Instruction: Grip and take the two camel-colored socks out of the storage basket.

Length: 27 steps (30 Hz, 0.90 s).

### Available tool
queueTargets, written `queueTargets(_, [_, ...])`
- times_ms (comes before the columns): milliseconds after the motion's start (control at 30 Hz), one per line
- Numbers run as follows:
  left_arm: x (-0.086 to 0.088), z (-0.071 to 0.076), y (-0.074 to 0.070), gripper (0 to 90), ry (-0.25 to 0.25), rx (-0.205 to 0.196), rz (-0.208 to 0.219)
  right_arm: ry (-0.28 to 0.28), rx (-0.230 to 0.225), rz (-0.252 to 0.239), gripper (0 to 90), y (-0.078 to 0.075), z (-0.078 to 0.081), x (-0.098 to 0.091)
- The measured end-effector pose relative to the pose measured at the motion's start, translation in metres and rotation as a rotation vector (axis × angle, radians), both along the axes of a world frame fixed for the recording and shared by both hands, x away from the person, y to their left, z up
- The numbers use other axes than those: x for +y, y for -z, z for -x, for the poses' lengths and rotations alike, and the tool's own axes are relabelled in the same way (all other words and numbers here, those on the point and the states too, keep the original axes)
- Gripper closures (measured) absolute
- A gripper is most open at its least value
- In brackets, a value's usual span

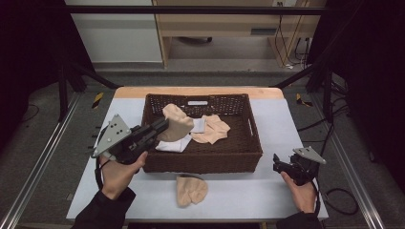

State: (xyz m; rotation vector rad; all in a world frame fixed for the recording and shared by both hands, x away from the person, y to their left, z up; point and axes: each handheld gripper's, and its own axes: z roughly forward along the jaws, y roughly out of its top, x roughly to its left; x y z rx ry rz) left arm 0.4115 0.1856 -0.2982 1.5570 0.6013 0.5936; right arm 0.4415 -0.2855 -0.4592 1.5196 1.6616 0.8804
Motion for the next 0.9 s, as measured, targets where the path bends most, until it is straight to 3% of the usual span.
queueTargets(200, [-0.001,0.019,0.018,86.5,0.040,0.022,-0.015,0.000,0.002,-0.001,5.6,0.000,0.000,0.001])
queueTargets(500, [-0.003,0.035,0.047,86.4,0.082,0.077,-0.043,-0.001,0.002,-0.002,5.6,0.000,0.001,0.000])
queueTargets(900, [-0.019,0.040,0.084,86.4,0.122,0.183,-0.129,-0.002,-0.003,-0.008,5.7,-0.001,0.002,0.000])
